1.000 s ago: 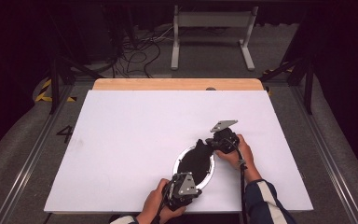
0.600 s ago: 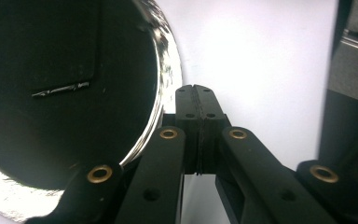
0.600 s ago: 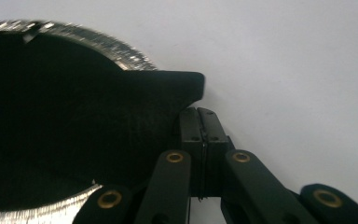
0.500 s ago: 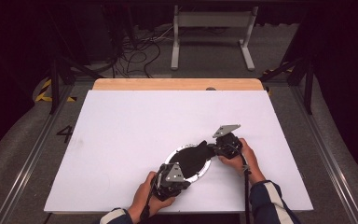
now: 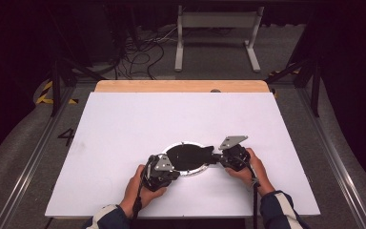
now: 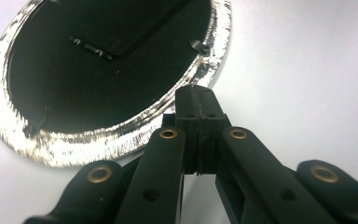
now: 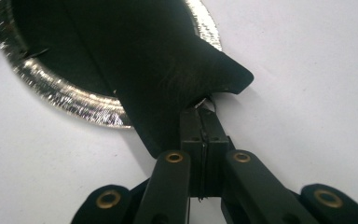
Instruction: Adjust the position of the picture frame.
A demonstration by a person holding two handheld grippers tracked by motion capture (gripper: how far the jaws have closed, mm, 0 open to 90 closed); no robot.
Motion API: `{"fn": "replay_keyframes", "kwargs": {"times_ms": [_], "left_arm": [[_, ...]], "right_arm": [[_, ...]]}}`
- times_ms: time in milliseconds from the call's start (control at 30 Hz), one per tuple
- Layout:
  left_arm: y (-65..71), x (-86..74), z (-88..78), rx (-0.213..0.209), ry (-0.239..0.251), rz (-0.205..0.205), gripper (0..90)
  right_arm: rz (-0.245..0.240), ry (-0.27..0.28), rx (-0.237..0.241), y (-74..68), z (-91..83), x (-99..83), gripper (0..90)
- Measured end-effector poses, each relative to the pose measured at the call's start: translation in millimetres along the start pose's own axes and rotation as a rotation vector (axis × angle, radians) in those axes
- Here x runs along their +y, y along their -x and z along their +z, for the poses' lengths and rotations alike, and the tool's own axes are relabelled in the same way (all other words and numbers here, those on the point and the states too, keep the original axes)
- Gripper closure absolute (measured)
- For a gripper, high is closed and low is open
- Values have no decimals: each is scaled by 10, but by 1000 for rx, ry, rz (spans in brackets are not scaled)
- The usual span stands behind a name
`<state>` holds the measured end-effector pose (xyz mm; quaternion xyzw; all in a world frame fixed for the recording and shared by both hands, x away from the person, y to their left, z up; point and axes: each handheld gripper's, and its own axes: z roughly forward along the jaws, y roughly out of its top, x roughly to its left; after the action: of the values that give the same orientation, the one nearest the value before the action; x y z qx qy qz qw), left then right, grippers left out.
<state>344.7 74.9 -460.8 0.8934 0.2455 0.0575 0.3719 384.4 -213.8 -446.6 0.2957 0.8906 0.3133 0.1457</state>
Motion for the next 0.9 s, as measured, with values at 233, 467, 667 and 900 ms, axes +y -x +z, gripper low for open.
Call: {"fn": "replay_keyframes", "kwargs": {"times_ms": [233, 467, 667, 900], "left_arm": [[-154, -29, -38, 35, 8, -24, 897], [-293, -37, -69, 80, 6, -51, 891], [-421, -56, -88, 98, 18, -80, 889], [-402, -55, -89, 112, 14, -65, 871]], "right_arm": [[-20, 4, 19, -136, -59, -61, 900], [-35, 16, 56, -275, -83, -92, 900], [-54, 23, 78, -403, -52, -63, 900], [-76, 36, 66, -404, -93, -40, 900]]}}
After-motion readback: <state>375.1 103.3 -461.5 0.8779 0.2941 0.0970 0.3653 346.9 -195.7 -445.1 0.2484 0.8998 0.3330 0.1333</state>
